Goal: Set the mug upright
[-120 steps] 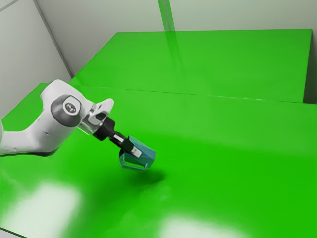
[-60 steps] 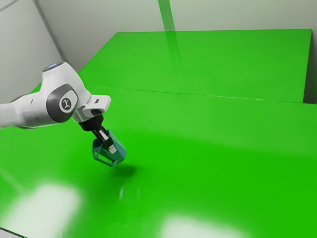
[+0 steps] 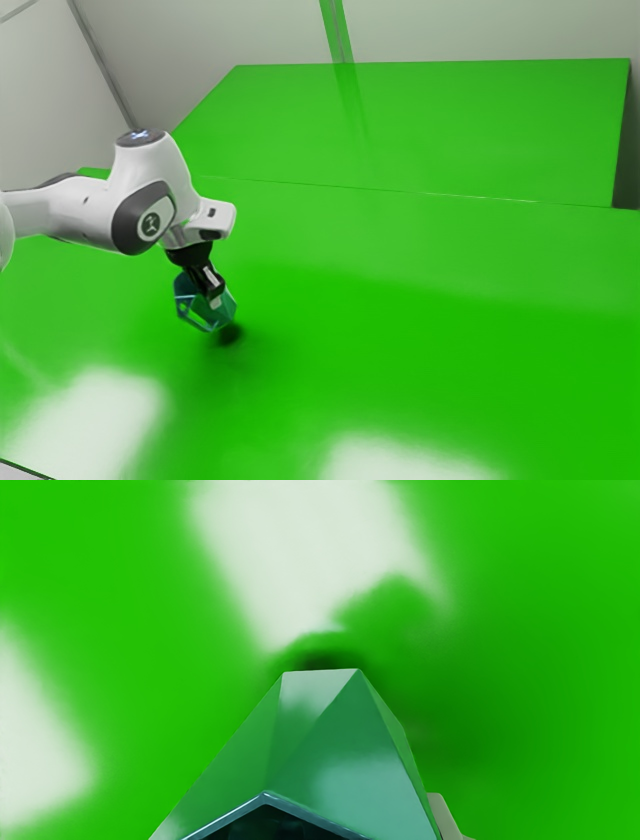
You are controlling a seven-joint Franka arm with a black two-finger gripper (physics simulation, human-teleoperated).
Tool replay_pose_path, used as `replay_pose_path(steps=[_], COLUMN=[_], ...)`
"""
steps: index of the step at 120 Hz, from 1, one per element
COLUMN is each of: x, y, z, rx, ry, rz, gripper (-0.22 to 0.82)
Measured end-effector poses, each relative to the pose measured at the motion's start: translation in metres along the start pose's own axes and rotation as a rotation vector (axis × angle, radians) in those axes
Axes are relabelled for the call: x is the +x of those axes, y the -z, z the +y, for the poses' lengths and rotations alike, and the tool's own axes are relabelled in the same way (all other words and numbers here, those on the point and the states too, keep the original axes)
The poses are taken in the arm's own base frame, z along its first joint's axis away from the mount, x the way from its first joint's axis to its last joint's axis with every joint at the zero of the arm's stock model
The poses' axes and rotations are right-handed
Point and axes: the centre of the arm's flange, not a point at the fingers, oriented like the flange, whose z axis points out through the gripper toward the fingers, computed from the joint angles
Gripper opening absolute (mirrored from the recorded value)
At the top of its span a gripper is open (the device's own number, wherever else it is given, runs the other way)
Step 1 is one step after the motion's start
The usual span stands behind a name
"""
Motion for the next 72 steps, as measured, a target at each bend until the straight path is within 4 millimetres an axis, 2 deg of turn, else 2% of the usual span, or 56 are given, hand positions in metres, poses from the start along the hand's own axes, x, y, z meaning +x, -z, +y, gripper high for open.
replay_pose_path(steps=[27,72], x=[0.012,0.012], y=[-0.012,-0.026], z=[-0.006,-0.009], rx=[0.017,0.003], ry=[0.051,0.122], rz=[-0.006,-0.047], gripper=[-0.18,-0.18])
